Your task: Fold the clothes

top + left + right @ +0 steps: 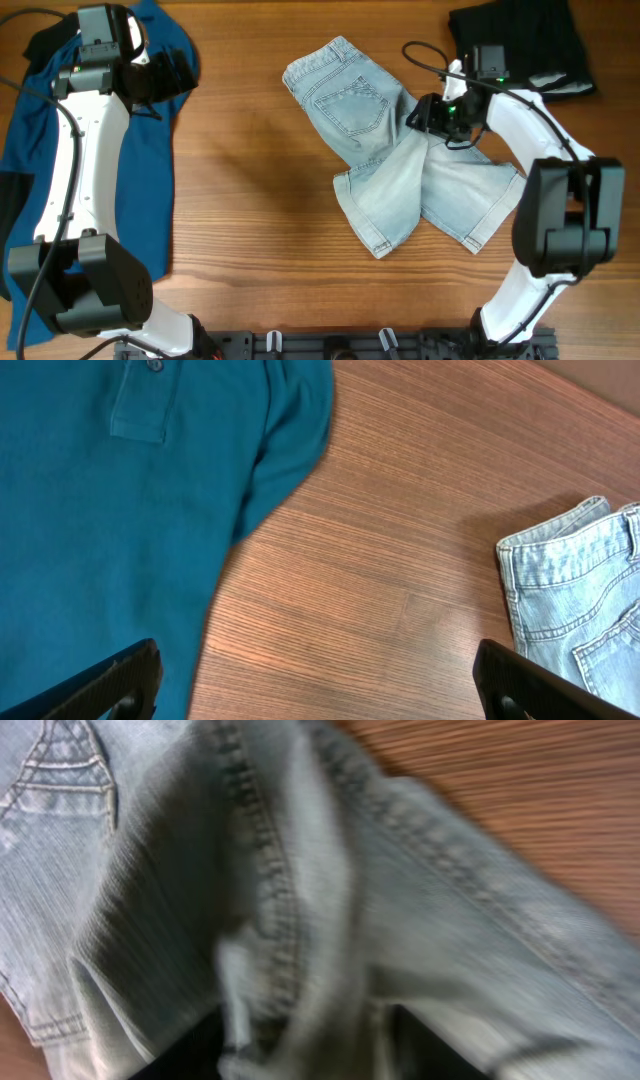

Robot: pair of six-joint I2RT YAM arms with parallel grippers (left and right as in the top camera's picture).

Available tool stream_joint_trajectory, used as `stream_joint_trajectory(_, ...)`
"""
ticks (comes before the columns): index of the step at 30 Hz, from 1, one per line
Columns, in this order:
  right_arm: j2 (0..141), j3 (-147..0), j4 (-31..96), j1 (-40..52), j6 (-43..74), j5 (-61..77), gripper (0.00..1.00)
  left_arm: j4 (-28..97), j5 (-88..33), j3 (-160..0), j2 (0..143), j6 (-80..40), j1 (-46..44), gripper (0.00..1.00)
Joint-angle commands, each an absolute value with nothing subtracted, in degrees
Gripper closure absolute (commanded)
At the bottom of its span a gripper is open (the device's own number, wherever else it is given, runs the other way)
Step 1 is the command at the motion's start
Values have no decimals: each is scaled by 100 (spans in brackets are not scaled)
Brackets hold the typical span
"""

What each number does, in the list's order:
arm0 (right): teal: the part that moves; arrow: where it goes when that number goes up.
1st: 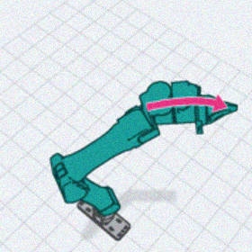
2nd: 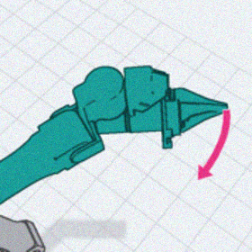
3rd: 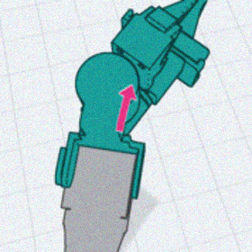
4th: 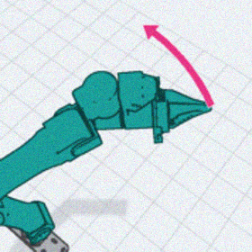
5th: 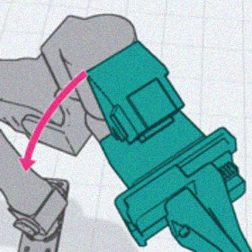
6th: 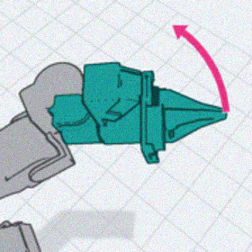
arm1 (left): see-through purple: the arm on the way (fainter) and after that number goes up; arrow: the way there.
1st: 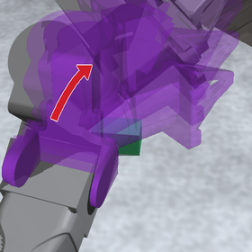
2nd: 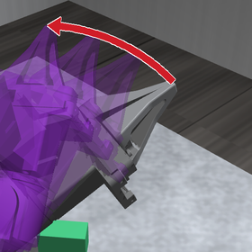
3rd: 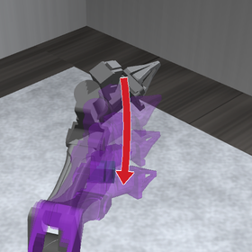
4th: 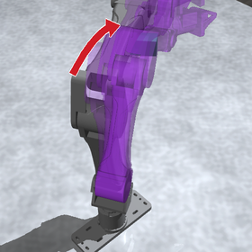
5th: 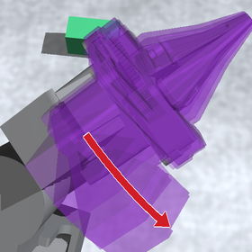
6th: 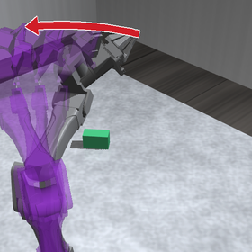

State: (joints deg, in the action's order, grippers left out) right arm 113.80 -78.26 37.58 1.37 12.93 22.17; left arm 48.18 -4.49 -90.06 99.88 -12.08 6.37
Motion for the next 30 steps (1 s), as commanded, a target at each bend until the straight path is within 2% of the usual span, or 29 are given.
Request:
stream_joint_trajectory(1,11472,-7872,3468,464,1221,2672,96,4801,-346,-9024,10042,-1066,668,0)
stream_joint_trajectory(9,10545,-8558,4010,1435,893,2818,96,4801,-250,-9024,10042,-1068,1046,0)
stream_joint_trajectory(19,10597,-8635,4123,4495,917,2567,96,4744,-491,-9024,10042,-1072,1887,0)
stream_joint_trajectory(20,10597,-8635,4169,4759,895,2477,87,4744,-510,-9024,10042,-1072,1931,0)
stream_joint_trajectory(21,10595,-8635,4224,4998,843,2429,60,4744,-508,-9024,10042,-1070,1940,0)
stream_joint_trajectory(25,10595,-8635,4362,5216,497,2882,49,4718,-508,-9024,10042,-1070,1940,0)
stream_joint_trajectory(27,10595,-8635,4473,5216,283,2985,34,4689,-508,-9024,10042,-1070,1940,0)
stream_joint_trajectory(28,10586,-8637,4558,5205,150,2967,20,4689,-508,-9024,10042,-1070,1940,0)
stream_joint_trajectory(30,10547,-8637,4591,5168,191,2853,8,4698,-513,-9024,10042,-1070,1940,0)
